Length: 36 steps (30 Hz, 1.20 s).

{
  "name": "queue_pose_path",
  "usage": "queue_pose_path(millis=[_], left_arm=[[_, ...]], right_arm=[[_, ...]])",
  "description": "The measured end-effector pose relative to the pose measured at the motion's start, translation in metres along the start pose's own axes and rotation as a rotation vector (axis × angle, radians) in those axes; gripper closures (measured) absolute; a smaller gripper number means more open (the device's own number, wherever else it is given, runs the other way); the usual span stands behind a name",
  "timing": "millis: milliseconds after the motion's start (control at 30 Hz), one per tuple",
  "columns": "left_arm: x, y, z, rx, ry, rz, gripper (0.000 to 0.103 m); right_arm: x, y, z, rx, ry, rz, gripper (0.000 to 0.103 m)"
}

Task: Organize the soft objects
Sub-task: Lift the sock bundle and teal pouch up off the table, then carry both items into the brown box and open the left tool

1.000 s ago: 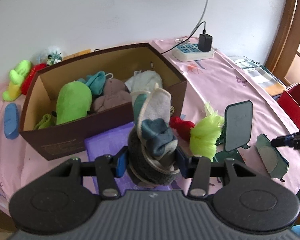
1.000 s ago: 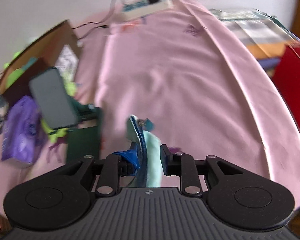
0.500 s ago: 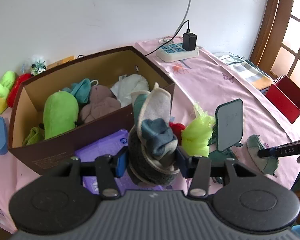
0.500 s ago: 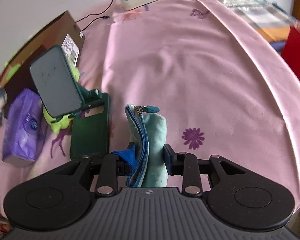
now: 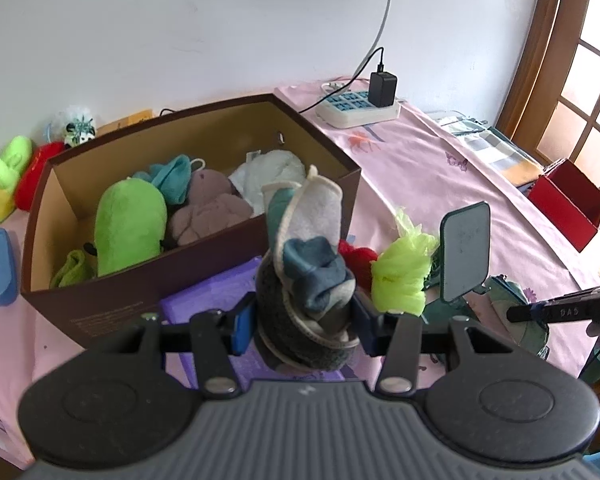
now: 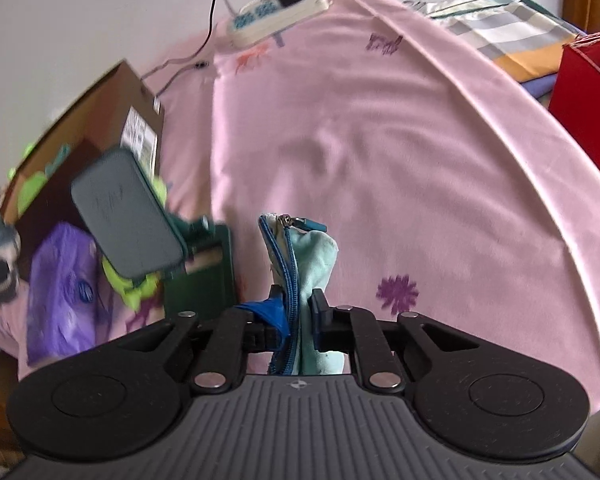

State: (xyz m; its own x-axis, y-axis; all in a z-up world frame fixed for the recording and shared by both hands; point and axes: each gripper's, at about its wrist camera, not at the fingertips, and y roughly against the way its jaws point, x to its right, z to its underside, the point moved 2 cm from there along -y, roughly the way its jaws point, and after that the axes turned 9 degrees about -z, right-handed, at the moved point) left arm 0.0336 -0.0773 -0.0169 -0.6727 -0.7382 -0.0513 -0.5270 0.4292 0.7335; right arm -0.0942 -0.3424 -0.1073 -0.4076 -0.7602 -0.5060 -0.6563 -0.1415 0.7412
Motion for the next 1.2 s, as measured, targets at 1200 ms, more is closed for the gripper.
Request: queue_pose_path(millis=[1200], left_arm=[[-0.106, -0.025, -0.079, 0.108, 0.111, -0.068, 0.053]], right_arm=[[-0.232, -0.084, -0.145, 0.093, 0.306, -0.309, 0.103]])
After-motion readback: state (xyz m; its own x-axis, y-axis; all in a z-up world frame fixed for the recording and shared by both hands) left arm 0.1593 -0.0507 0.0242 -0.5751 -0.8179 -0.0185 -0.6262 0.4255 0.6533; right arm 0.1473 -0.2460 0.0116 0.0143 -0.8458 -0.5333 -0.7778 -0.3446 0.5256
